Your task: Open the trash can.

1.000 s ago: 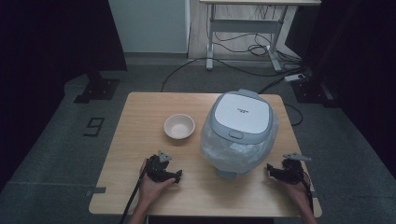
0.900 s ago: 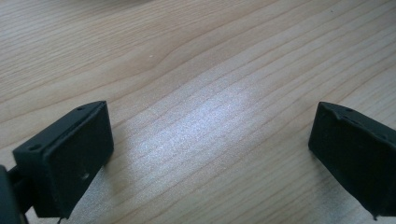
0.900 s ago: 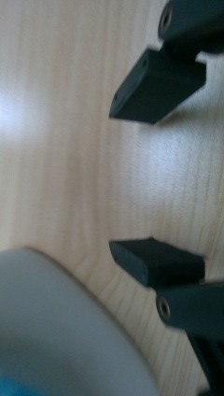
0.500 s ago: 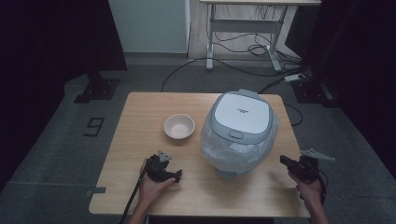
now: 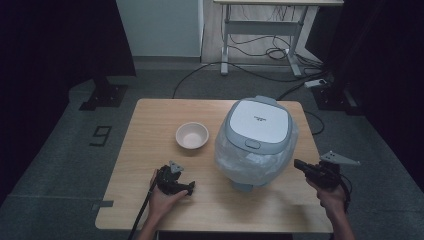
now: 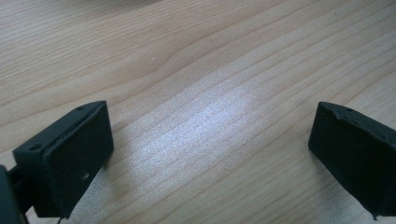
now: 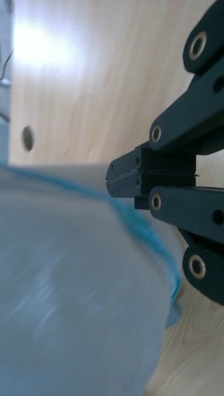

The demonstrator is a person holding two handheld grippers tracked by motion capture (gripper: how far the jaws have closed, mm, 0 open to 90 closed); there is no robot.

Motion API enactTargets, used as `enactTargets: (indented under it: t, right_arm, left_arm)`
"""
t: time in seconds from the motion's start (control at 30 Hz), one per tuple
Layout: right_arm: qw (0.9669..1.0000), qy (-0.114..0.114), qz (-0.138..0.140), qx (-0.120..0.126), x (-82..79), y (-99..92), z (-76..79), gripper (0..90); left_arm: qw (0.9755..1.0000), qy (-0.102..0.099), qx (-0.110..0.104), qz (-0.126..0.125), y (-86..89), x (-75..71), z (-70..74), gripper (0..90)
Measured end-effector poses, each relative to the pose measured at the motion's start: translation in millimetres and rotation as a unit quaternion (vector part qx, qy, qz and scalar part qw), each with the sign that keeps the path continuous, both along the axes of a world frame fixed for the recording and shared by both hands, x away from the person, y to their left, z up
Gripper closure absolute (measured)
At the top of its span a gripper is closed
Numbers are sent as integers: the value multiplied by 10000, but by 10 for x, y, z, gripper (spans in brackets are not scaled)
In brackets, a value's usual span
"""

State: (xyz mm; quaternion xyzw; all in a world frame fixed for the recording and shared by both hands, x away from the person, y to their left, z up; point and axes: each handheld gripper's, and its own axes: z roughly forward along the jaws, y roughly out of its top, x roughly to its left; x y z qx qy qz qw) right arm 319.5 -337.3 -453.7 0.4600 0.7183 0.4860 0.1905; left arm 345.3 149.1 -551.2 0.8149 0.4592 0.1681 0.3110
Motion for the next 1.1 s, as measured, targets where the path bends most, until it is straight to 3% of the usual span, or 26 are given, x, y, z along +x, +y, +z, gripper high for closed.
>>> enactTargets:
  t: [0.2, 0.23, 0.5, 0.63, 0.97, 1.1]
  right_arm:
    - [9995, -82, 262, -151, -10, 90, 242, 900]
    - [9993, -132, 319, -148, -32, 111, 339, 900]
    - [9978, -517, 406, 19, -118, 94, 693, 900]
    - [9962, -714, 444, 245, -132, 77, 907, 900]
    - [9930, -922, 586, 457, -158, 208, 1187, 900]
    - [9926, -865, 684, 507, -151, 278, 1257, 900]
  left_arm:
    - [10000, -12, -21, 22, -1, -9, 0, 0]
    - [10000, -18, -17, 28, 0, -14, 0, 3]
    - [10000, -12, -12, 31, 1, -18, 2, 6]
    - [10000, -12, -13, 32, 1, -18, 2, 6]
    - [10000, -12, -13, 32, 3, -31, 3, 9]
    - [10000, -12, -15, 33, 2, -31, 3, 9]
